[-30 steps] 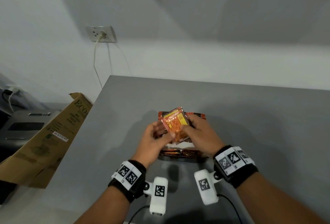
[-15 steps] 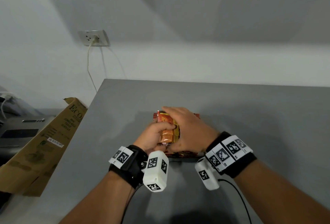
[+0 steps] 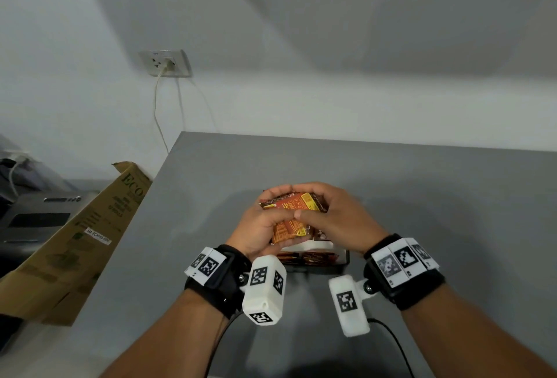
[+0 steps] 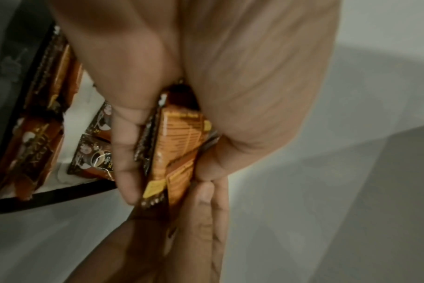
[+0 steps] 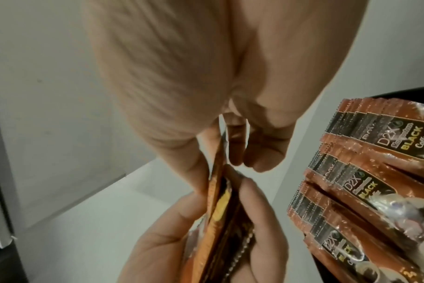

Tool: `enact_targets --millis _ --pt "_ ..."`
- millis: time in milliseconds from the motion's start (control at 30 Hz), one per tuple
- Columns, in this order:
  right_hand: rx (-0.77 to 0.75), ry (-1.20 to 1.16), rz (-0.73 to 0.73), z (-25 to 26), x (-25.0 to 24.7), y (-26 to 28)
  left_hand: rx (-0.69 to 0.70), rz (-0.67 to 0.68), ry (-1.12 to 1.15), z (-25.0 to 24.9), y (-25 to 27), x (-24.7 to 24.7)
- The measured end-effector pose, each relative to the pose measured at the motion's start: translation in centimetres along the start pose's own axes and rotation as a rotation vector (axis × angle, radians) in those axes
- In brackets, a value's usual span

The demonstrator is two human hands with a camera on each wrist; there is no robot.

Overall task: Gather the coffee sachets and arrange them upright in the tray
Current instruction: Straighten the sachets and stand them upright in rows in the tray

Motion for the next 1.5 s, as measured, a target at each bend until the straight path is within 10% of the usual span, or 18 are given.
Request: enact_targets --millis 167,467,667,900,1500 --pt "0.127 -0.293 -0.246 -1.8 -1.0 -0.4 0.001 -0.007 0.056 0.2 0.1 0.0" --pt "0.229 -0.607 -0.209 -2.1 -1.1 -0.1 0.1 -0.085 0.017 -0.6 0.4 -0.4" --pt "0.129 -0.529 -0.27 -2.1 -1.4 -0.1 0.065 -0.094 0.092 0.0 0.2 -0.9" --pt "-0.004 0.104 -0.237 -0.9 -0.2 0.7 0.066 -0.063 0.021 -0.1 0.3 0.4" --pt "0.318 -0.628 -0.124 -1.9 1.0 -0.1 0.248 -0.141 -0.127 -0.2 -0.4 0.0"
Point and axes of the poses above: each hand's wrist, its own y-axis away from the middle knuckle, its own x-axis out of the palm, z = x × y, the point moved 4 cm from there along -y, towards the middle knuckle, and after that the axes turned 3 degrees about y, right-handed, at the moved point
